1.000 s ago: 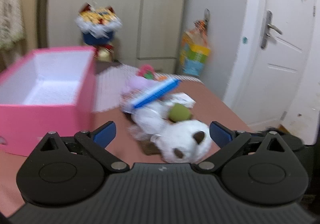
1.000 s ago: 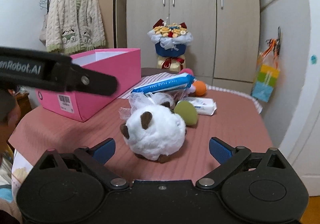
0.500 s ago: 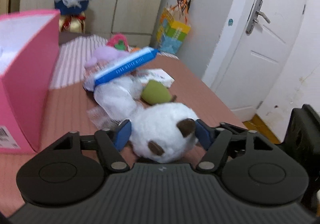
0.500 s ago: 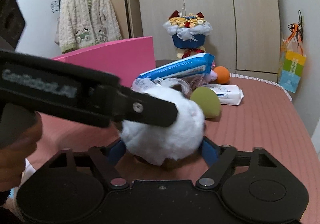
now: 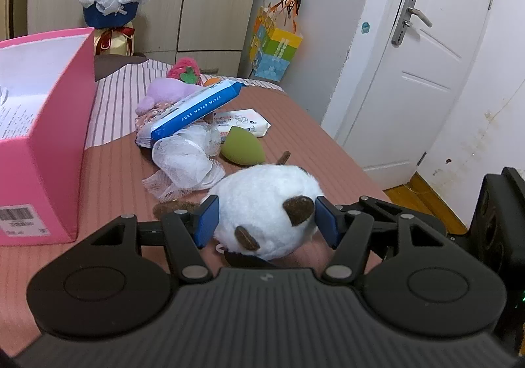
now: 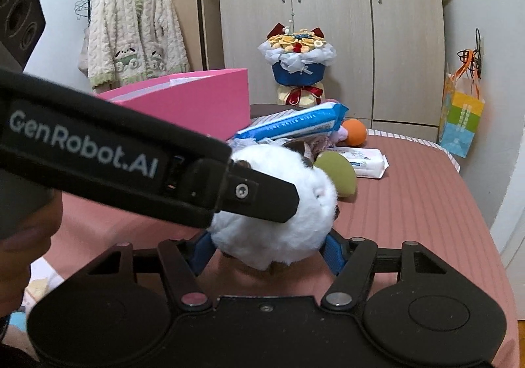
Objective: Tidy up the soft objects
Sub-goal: 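Lift the panda with the left tool and carry it over the pink box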
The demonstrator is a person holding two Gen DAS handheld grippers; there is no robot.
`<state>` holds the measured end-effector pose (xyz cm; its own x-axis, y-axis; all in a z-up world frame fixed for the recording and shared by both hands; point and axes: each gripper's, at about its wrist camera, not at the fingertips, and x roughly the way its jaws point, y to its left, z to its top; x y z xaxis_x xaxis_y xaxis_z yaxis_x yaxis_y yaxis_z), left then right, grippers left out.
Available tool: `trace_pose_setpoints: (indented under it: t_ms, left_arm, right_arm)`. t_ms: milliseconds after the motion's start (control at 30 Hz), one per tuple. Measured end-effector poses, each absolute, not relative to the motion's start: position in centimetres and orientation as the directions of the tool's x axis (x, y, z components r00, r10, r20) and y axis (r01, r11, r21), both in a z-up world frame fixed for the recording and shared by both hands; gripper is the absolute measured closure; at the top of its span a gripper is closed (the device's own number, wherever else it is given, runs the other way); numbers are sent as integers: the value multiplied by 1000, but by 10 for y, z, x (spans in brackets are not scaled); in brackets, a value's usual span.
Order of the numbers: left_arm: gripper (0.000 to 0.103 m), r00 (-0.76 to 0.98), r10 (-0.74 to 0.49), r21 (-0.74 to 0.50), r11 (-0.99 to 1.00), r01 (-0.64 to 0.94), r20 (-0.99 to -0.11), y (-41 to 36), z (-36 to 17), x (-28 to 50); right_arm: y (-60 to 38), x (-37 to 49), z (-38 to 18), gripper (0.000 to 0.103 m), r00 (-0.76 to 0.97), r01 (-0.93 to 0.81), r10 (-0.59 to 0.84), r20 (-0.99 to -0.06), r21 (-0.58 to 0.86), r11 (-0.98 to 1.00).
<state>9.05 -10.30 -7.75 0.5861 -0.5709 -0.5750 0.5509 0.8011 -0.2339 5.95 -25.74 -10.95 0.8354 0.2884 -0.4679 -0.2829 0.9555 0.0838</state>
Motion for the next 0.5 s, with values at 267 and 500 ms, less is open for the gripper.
trace_pose_setpoints:
  t_ms: [267, 500]
  left_arm:
    - [41, 533, -592, -289, 786, 546, -604, -75, -54, 88]
    - [41, 507, -556, -298, 811, 503, -658, -48, -33, 93]
  right_arm:
    - [-239, 49, -83, 32, 797, -287, 301, -523, 109, 952]
    - [-213, 56, -59, 32, 734, -327, 349, -583, 147, 934]
